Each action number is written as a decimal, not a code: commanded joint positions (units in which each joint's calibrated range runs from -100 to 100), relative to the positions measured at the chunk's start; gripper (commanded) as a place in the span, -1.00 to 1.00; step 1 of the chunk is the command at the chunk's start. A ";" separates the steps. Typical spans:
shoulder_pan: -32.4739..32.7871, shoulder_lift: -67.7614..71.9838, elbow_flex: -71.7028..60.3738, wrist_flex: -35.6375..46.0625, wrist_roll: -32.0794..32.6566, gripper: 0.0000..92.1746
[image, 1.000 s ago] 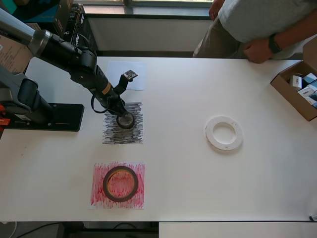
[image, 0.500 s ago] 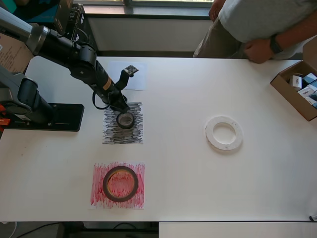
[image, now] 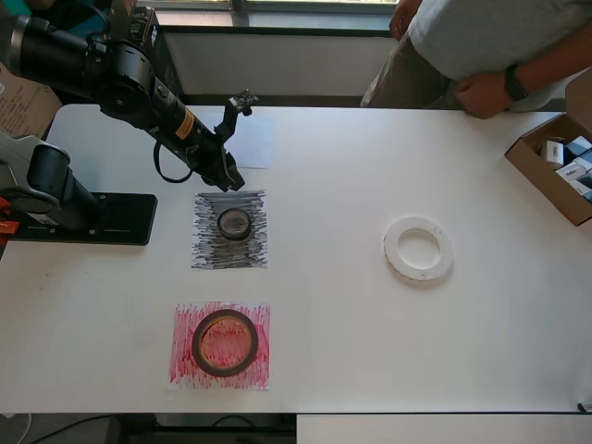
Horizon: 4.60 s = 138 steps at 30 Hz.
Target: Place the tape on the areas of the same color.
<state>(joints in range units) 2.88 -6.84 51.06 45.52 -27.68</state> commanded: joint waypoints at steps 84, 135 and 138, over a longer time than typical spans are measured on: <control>-9.34 79.24 -94.81 31.66 33.01 -0.41; 3.13 27.70 -44.65 24.87 30.80 -0.43; 3.29 29.76 -45.29 23.34 30.88 -0.43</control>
<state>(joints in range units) 5.98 19.97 6.02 72.03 3.09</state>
